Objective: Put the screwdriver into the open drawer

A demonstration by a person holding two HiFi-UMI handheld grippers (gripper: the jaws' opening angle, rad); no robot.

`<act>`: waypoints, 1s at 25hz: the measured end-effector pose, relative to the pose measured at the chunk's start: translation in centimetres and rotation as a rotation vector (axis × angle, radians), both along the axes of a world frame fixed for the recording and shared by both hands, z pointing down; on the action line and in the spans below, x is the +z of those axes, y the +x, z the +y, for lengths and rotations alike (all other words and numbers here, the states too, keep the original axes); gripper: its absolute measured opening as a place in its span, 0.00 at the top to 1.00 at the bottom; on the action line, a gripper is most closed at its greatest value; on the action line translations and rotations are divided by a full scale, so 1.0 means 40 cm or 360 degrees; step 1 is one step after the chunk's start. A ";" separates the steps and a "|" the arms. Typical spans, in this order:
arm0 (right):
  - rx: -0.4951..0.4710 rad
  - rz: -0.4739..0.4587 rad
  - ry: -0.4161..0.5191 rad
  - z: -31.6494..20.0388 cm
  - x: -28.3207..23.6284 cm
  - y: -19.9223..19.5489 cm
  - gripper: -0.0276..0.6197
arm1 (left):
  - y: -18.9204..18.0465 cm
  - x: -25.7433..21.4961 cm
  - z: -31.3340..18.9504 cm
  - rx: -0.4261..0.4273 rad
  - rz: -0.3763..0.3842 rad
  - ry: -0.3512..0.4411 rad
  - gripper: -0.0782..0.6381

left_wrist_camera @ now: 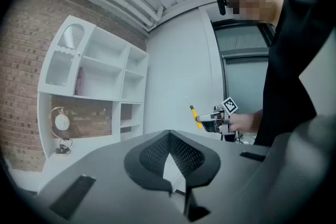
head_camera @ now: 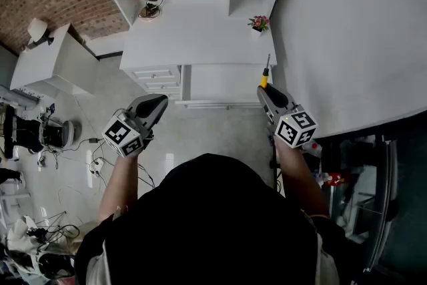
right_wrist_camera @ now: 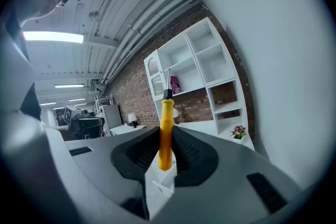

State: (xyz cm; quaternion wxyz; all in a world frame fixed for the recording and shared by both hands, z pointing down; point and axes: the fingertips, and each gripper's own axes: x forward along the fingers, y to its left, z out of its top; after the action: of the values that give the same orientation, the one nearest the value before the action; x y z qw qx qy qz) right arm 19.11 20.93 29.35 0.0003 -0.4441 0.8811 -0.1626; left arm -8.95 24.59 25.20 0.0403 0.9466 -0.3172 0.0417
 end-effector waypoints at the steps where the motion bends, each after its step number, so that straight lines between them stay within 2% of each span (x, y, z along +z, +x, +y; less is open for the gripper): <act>1: 0.0004 -0.0004 -0.0001 0.002 0.001 0.005 0.84 | 0.008 -0.002 -0.002 -0.0006 -0.0006 -0.0022 0.87; 6: -0.0001 -0.0008 -0.0007 0.012 0.010 0.045 0.84 | 0.070 -0.007 0.002 0.0029 -0.0013 -0.0021 0.87; 12: -0.0010 -0.0027 0.0017 0.003 0.016 0.086 0.84 | 0.130 -0.009 0.000 0.0008 -0.0021 -0.0049 0.87; 17: -0.0015 -0.0029 0.0026 -0.013 0.012 0.090 0.84 | 0.132 -0.007 -0.006 0.0027 0.0011 -0.0063 0.87; 21: -0.0019 -0.0024 0.0022 -0.023 0.012 0.090 0.84 | 0.125 0.001 -0.019 0.0010 -0.0019 -0.0006 0.87; 25: -0.0023 -0.0023 0.0009 -0.038 0.022 0.080 0.84 | 0.121 0.015 -0.032 0.0018 -0.0027 -0.0017 0.87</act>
State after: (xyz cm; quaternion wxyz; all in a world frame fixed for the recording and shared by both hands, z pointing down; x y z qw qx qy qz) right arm 22.29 19.43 30.24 0.0067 -0.4367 0.8847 -0.1631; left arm -4.12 23.32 25.79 0.0423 0.9478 -0.3119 0.0516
